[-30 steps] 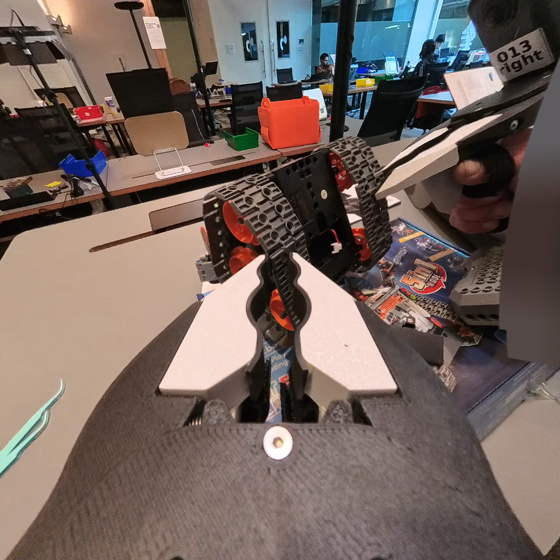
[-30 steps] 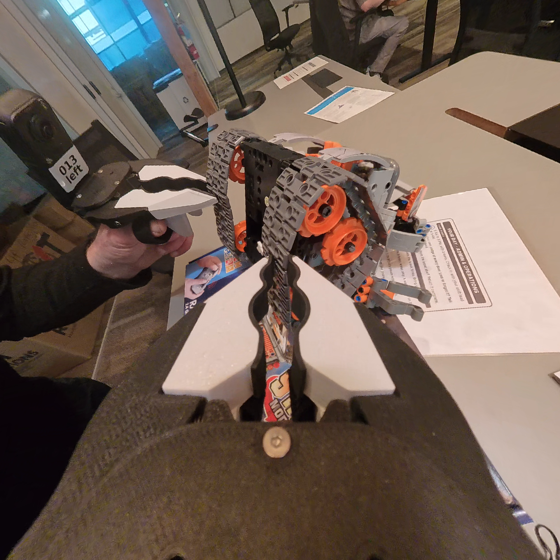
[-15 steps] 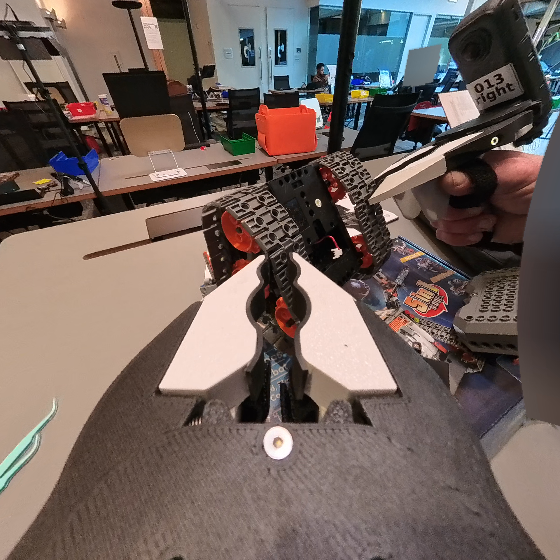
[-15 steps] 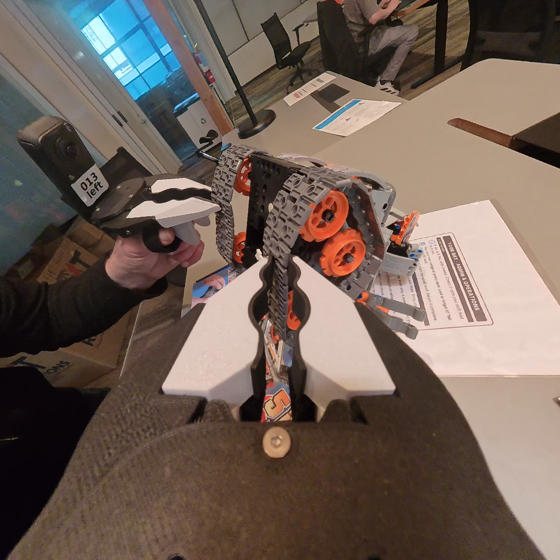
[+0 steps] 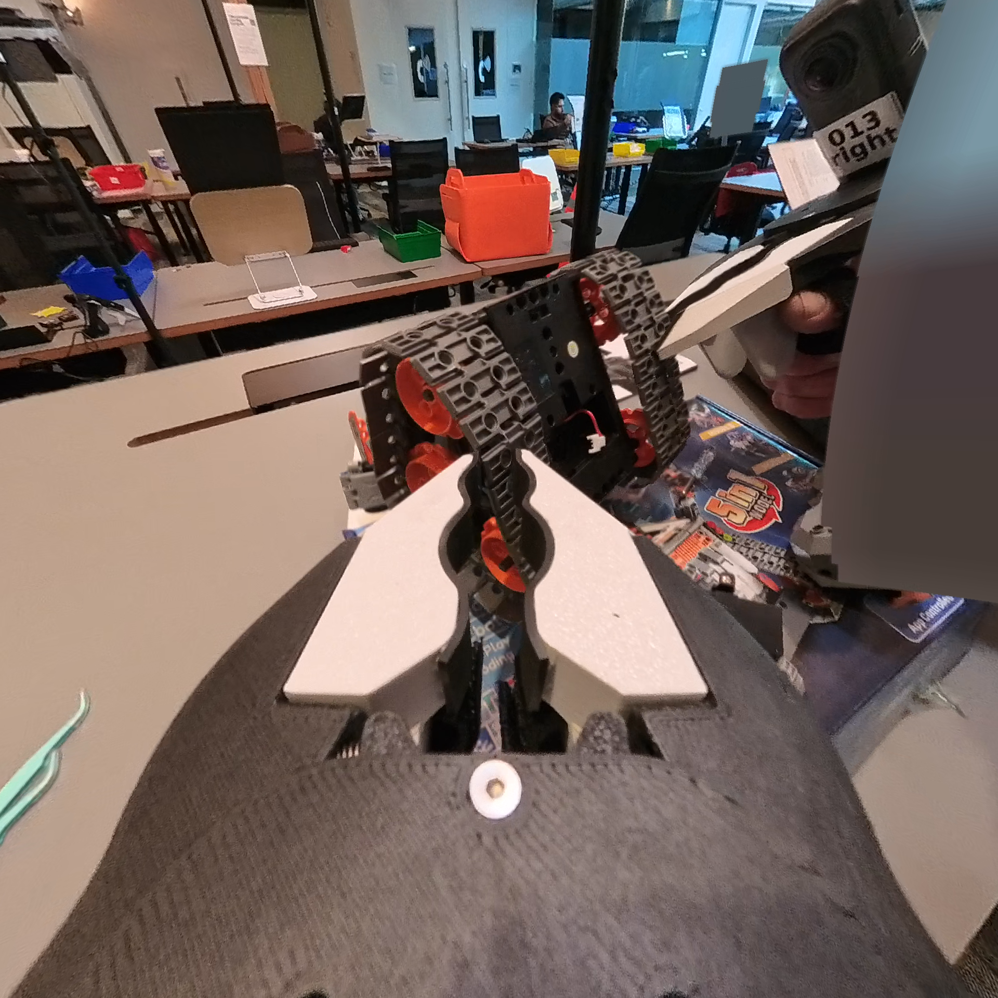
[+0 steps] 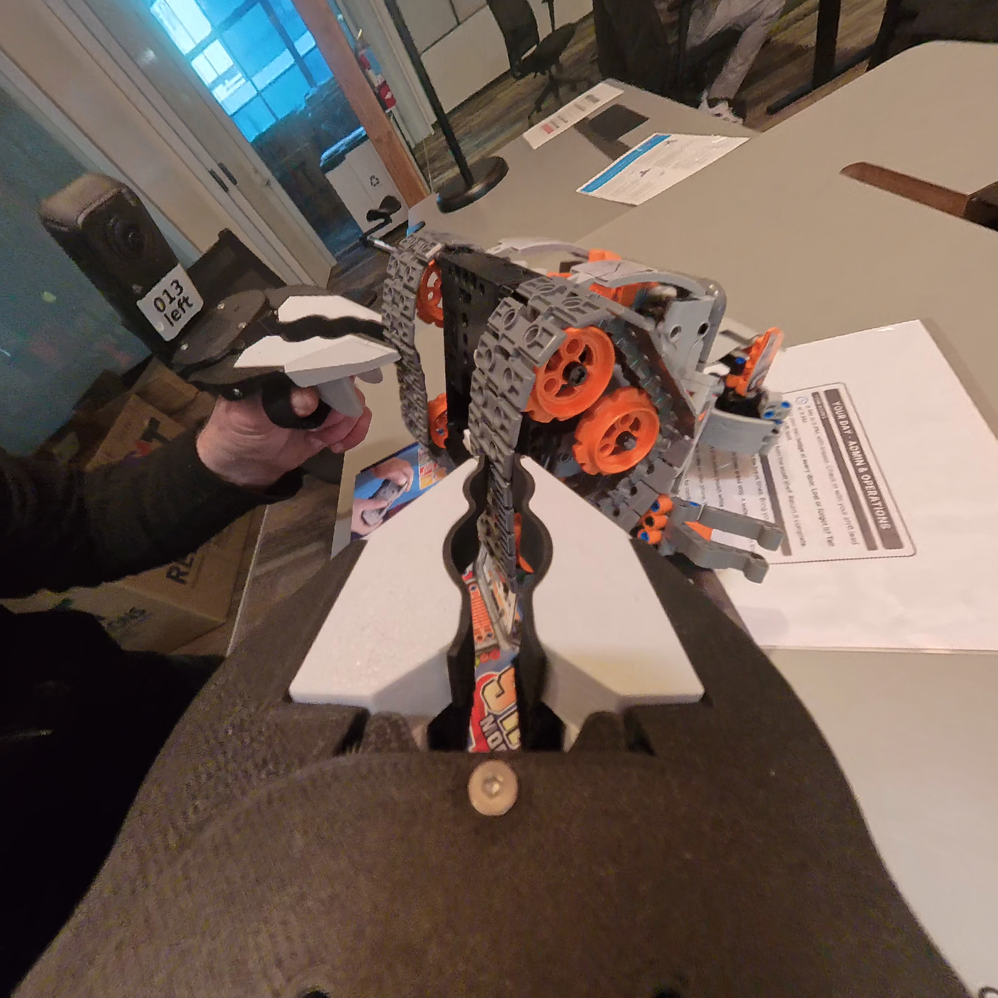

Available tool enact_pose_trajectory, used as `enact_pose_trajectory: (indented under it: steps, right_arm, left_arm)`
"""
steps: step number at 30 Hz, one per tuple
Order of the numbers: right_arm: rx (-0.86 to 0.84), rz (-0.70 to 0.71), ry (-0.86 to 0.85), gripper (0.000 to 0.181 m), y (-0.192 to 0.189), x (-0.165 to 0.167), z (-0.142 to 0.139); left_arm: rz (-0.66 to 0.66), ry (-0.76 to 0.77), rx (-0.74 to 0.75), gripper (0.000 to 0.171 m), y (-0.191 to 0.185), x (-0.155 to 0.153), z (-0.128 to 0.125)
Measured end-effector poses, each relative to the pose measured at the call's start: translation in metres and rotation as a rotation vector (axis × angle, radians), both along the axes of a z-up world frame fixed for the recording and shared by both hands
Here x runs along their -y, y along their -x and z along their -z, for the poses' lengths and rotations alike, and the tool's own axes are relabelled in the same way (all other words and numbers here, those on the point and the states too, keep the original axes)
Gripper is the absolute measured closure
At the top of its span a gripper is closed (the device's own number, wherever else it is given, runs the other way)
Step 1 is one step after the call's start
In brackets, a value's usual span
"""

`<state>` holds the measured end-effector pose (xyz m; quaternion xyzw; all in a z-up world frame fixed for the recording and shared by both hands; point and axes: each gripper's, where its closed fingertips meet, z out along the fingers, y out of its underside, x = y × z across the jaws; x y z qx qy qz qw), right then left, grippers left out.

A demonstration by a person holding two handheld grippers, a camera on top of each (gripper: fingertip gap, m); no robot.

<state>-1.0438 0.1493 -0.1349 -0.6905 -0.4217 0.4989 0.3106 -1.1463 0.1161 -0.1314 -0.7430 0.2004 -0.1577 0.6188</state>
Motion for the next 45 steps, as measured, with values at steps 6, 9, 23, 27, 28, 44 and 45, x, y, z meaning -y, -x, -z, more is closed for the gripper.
enact_pose_trajectory:
  steps: [6,9,23,27,28,44,45]
  right_arm:
    - [0.086,-0.089,-0.021,0.176,0.0,0.025,0.02]
    - [0.101,-0.114,-0.025,0.176,0.003,0.03,0.022]
    - [0.203,-0.031,-0.08,0.155,-0.047,0.035,0.001]
    - [0.2,-0.008,-0.098,0.154,-0.07,0.05,-0.002]
    - [0.198,-0.012,-0.1,0.154,-0.074,0.056,-0.002]
    - [0.145,-0.01,-0.031,0.16,-0.103,0.091,0.006]
    - [0.135,-0.007,-0.026,0.16,-0.105,0.091,0.005]
  left_arm:
    - [-0.002,0.034,-0.049,0.164,0.004,0.015,0.021]
    - [-0.02,0.031,-0.058,0.164,0.009,0.016,0.025]
    - [-0.024,0.067,-0.235,0.129,-0.001,0.063,0.024]
    - [0.191,0.164,-0.318,0.128,-0.052,0.073,0.047]
    - [0.242,0.188,-0.33,0.129,-0.062,0.072,0.051]
    - [0.277,0.467,-0.296,0.139,-0.089,0.052,0.095]
    - [0.276,0.462,-0.283,0.144,-0.091,0.052,0.094]
